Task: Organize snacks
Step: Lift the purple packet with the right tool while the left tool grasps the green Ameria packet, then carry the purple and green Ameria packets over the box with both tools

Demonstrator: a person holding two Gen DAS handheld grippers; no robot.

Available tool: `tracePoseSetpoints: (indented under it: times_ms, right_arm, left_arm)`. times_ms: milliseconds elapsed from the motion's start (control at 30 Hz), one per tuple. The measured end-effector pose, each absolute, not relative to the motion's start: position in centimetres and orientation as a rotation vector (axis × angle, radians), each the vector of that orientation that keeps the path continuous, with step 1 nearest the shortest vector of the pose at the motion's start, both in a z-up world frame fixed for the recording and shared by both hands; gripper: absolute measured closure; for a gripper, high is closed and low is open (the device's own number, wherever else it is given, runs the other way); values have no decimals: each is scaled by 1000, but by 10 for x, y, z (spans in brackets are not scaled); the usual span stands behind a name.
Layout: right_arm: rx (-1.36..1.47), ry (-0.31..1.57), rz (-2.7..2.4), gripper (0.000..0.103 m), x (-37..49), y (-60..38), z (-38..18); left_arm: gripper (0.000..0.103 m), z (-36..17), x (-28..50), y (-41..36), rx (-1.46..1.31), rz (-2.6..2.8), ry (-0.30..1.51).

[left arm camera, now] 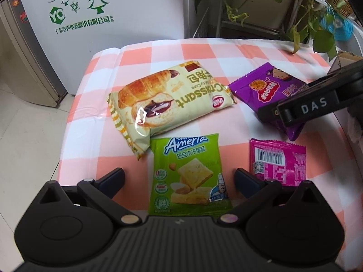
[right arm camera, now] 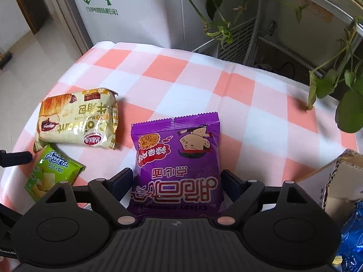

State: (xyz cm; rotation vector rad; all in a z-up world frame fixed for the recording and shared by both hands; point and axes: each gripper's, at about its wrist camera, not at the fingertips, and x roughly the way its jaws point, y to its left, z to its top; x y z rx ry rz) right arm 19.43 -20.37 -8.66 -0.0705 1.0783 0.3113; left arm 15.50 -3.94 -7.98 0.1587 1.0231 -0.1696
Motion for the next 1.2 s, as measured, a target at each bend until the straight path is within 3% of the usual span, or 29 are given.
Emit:
tracePoseSetpoints:
  times_ms: [67,233,333,1200]
  right_arm:
    - [-92,1069,307,21,193,-203,-86]
    - [-61,1069,314,32,193,-210,-82]
    - [-56,1069,319,34,192,-211,-81]
    - [-158,981,350,35,163,-214,-43]
  left_arm:
    - [5,-80,154,-42,157,-176,1009]
    - [41,-74,151,-48,149,-247,986]
    - [49,-73,148,-50,165,-273,973]
    - [51,-49,137,-50,212,-275,875]
